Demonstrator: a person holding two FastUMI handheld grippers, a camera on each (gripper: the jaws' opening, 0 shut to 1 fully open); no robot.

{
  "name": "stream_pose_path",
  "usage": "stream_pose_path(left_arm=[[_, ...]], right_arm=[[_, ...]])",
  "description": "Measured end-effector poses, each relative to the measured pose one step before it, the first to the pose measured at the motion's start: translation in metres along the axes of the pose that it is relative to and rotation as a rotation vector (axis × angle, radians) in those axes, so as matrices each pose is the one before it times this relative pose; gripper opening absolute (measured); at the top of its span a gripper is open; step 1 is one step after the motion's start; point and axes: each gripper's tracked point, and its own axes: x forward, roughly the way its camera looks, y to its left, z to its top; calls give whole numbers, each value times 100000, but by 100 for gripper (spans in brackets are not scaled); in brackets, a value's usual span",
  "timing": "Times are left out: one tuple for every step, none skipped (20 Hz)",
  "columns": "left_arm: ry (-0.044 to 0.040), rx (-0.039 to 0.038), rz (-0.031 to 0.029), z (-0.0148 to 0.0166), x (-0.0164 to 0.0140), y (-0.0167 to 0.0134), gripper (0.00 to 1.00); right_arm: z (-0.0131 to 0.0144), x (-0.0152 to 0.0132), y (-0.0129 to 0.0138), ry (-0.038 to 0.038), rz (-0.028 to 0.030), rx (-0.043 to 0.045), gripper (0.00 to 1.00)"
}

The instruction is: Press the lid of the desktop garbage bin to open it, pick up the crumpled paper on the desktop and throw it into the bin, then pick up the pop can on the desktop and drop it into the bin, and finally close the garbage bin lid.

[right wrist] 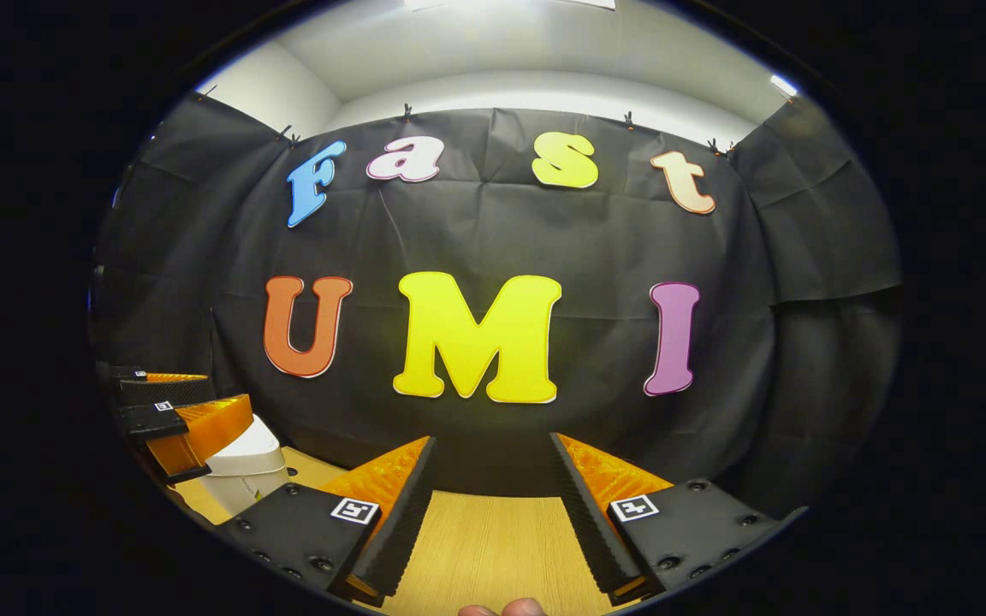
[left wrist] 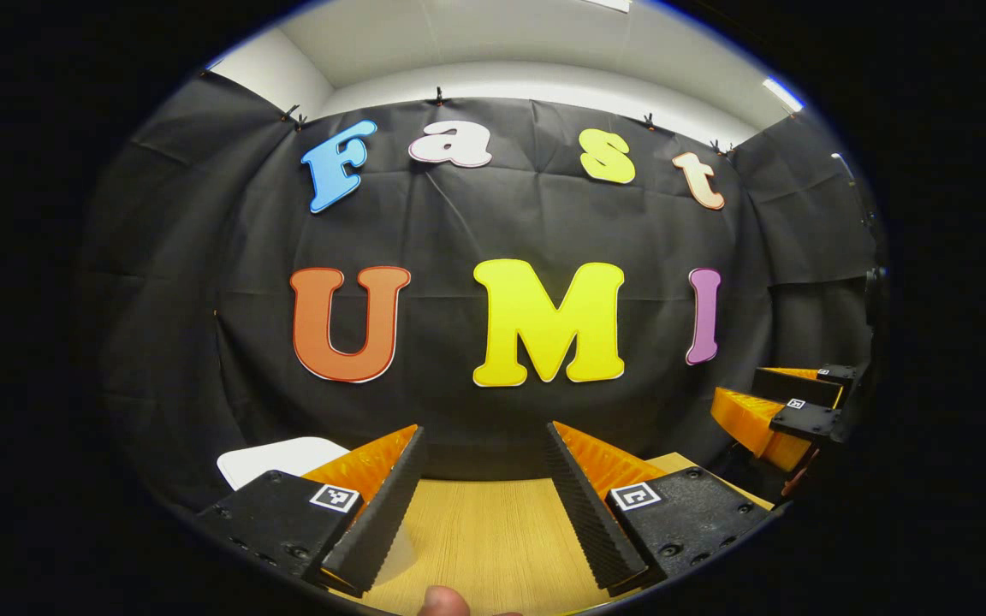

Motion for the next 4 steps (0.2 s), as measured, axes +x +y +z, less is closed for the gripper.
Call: stream_pose_path(left_arm=[[-100, 111, -117, 73, -117, -49, 91], [-285, 60, -141, 95, 4, -39, 91], [-46, 47, -156, -21, 15, -89, 91], [-103, 32, -61, 1, -16, -45, 91]], right_arm=[[-36, -56, 26, 47, 101, 91, 82], [43, 52, 70, -44, 28, -239, 82], [69, -45, 13, -161, 48, -188, 82], [57, 22, -68, -190, 0, 7, 82]])
